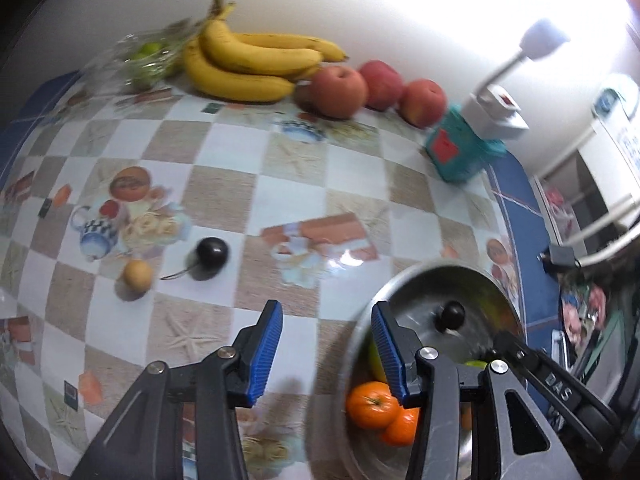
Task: Organize fruits
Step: 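Withdraw both open tools from the bowl toward the loose fruit on the table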
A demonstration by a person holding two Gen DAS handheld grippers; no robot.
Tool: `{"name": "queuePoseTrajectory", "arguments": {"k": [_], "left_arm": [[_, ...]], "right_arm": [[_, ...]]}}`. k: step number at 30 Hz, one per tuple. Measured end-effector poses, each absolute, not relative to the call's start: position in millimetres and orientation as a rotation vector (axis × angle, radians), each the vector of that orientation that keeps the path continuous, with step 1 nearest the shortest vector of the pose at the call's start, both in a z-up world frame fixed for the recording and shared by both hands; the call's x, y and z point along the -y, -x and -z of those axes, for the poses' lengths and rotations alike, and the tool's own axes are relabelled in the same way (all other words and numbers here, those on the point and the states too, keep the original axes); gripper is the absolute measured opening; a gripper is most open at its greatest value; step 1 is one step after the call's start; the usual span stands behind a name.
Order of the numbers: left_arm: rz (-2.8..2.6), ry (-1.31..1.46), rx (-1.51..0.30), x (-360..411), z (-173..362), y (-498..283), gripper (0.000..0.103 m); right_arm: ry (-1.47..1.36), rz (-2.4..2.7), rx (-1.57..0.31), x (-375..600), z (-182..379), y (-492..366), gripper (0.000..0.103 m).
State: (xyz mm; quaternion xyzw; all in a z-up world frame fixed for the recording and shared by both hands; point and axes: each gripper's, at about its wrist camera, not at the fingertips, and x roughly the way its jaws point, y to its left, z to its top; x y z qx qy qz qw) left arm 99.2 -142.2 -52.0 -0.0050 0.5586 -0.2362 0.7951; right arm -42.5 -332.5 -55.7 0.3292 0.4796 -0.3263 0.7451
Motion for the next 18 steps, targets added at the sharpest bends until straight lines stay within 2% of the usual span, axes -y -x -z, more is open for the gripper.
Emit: {"name": "queuePoseTrajectory", "arguments": {"k": [4, 7, 10, 13, 16, 18], "left_arm": [[0.489, 0.024, -1.210, 134.8, 53.5, -103.1, 0.052], [0.475, 0.025, -1.215, 131.8, 54.0, -103.7, 0.058], [0.465, 0.021, -1.226, 131.1, 56.3, -105.1, 0.063], [0.439, 0.009, -1.233, 129.0, 59.4, -106.6, 0.072], [0.429, 0.013, -1.240, 125.7, 61.6, -108.7, 0.077], [0.415, 0.015, -1.243, 123.3, 62.6, -109.7, 0.084]], "right_arm": [[-0.685, 0.693, -1.057, 323.3, 51.8, 35.4, 0.039], [-0.658, 0.678, -1.068, 316.4, 50.8, 29.3, 0.040], [-0.645, 0.686, -1.079, 312.8, 51.9, 26.7, 0.058], [-0.640, 0.685, -1.086, 311.6, 53.7, 25.4, 0.059], [-0.639, 0.686, -1.090, 311.3, 55.9, 24.8, 0.075], [-0.632, 0.681, -1.089, 310.5, 55.7, 23.9, 0.075]]}}
